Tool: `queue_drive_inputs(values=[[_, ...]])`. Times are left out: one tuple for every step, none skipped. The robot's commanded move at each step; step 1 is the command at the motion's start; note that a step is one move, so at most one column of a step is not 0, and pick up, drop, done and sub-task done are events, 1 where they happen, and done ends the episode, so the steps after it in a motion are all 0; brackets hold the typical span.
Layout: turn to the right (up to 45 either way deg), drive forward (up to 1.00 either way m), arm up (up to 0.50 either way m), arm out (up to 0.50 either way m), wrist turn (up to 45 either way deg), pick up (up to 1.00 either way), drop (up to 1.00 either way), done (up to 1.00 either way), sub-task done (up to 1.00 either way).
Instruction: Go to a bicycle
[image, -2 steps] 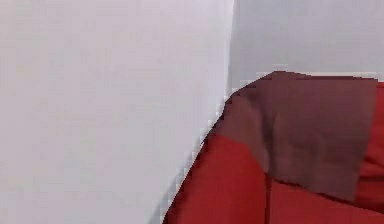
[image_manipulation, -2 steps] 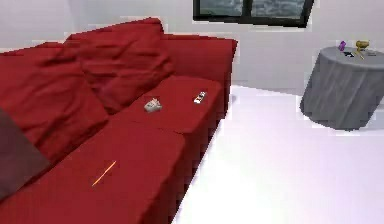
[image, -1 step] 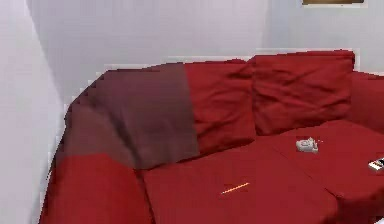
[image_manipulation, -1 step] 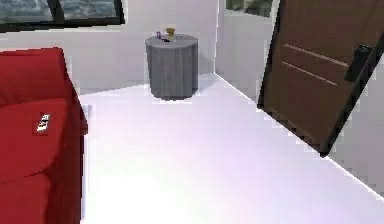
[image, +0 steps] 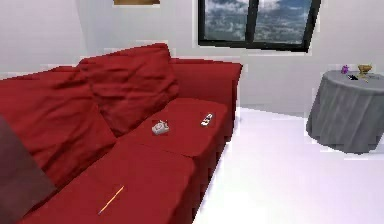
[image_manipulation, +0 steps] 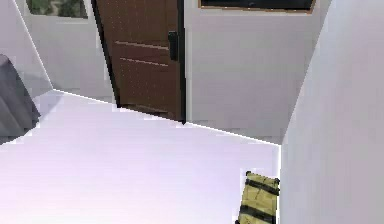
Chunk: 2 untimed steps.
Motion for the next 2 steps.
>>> queue_drive_inputs(values=[[18.0,0.0,0.0,0.0,0.0,0.0,0.0,0.0,0.0],[0.0,1.0,0.0,0.0,0.0,0.0,0.0,0.0,0.0]])
